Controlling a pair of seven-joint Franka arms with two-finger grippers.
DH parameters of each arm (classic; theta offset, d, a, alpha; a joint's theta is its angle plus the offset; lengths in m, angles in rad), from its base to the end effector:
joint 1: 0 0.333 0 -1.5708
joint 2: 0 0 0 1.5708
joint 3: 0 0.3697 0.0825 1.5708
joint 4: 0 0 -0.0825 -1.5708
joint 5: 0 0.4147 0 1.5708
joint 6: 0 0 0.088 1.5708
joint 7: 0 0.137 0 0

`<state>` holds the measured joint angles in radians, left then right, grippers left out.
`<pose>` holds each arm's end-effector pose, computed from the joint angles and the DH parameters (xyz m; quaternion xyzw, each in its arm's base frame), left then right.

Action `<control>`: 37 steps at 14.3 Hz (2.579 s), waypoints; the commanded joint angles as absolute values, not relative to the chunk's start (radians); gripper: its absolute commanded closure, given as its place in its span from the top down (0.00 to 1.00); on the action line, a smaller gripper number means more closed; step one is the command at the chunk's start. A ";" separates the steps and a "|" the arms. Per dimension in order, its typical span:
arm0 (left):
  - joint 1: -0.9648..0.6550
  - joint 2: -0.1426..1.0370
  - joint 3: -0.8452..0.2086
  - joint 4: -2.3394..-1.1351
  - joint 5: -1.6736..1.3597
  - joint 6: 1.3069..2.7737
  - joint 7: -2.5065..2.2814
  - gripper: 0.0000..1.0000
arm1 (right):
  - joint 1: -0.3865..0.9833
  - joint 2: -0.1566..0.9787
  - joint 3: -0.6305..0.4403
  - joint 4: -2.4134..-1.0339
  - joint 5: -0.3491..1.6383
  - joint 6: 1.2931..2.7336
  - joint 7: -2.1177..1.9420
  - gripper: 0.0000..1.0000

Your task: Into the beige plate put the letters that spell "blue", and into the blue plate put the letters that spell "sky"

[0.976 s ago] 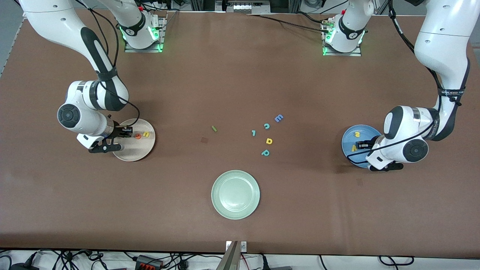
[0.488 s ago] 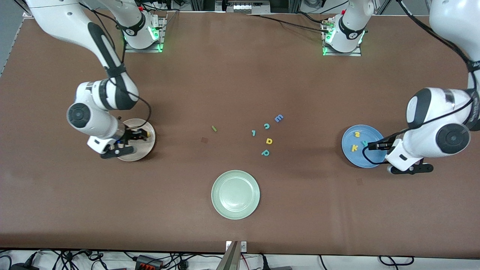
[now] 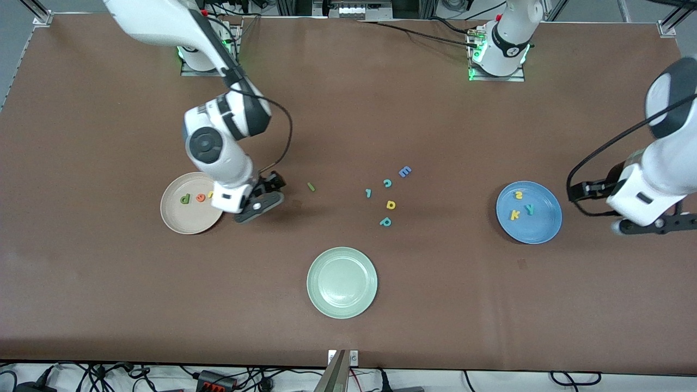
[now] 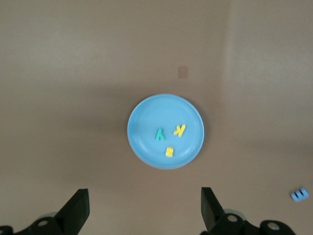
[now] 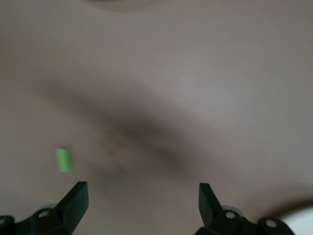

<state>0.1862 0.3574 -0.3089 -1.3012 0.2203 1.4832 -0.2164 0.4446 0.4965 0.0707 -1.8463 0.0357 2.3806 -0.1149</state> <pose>0.6886 -0.0163 0.5556 -0.9938 -0.0524 0.0691 0.0689 0.6072 0.3413 0.2558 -0.9554 -0.2933 -0.0131 0.0326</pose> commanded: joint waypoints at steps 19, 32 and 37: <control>-0.008 0.000 0.064 -1.679 -0.055 1.670 -0.003 1.00 | 0.617 0.707 0.051 -1.683 -0.008 2.313 -0.077 0.53; -0.003 -0.037 0.060 -1.628 -0.057 1.608 0.158 1.00 | 0.611 0.710 0.049 -1.683 -0.038 2.306 -0.080 0.05; -0.002 -0.034 0.061 -1.618 -0.057 1.612 0.146 1.00 | 0.563 0.640 -0.024 -1.677 -0.040 2.190 -0.089 0.00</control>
